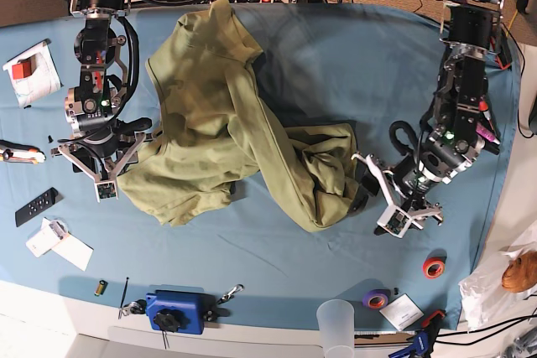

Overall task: Layout the t-shirt on the table in an organized manner, then fold the t-shirt properly
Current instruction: 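Lower the left gripper onto the bunched fabric and grasp it, then pull the grasped fabric away from the shirt body with the left gripper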

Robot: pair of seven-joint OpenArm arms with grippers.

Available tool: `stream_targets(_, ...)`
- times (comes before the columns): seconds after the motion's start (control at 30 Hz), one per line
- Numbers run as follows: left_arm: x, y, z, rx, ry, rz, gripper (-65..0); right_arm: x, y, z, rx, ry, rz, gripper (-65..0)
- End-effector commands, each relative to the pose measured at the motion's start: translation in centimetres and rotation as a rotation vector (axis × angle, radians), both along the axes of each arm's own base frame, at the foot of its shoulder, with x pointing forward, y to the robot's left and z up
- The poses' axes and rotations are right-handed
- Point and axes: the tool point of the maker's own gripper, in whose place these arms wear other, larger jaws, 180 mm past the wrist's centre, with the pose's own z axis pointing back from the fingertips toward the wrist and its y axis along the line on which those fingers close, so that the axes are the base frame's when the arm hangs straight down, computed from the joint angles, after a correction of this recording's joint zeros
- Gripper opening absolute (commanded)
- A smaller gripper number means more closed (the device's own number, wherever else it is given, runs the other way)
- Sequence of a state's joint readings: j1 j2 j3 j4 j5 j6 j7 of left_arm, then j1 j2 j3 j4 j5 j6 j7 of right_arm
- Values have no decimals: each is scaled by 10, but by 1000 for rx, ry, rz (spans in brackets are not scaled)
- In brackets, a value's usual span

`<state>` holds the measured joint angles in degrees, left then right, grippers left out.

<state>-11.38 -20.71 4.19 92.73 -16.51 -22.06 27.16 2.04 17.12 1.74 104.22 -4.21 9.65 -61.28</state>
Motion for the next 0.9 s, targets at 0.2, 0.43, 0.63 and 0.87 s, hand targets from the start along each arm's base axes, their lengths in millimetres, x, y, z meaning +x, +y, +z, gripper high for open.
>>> stream_targets(0.2, 18, -21, 4, -54, 69, -124, -294, 8, -3, 17, -15, -58, 5, -371)
stream_targets(0.43, 29, -22, -22, -15, 188, -171, -294, 8, -3, 17, -15, -55, 10, -371)
stream_targets(0.63, 10, -55, -47, 58, 253, -308, -294, 8, -2, 17, -16, -54, 12, -371)
stream_targets(0.87, 30, -43, -52, 86, 246, -125, -587, 9, -2, 18, -17, -60, 15, -371)
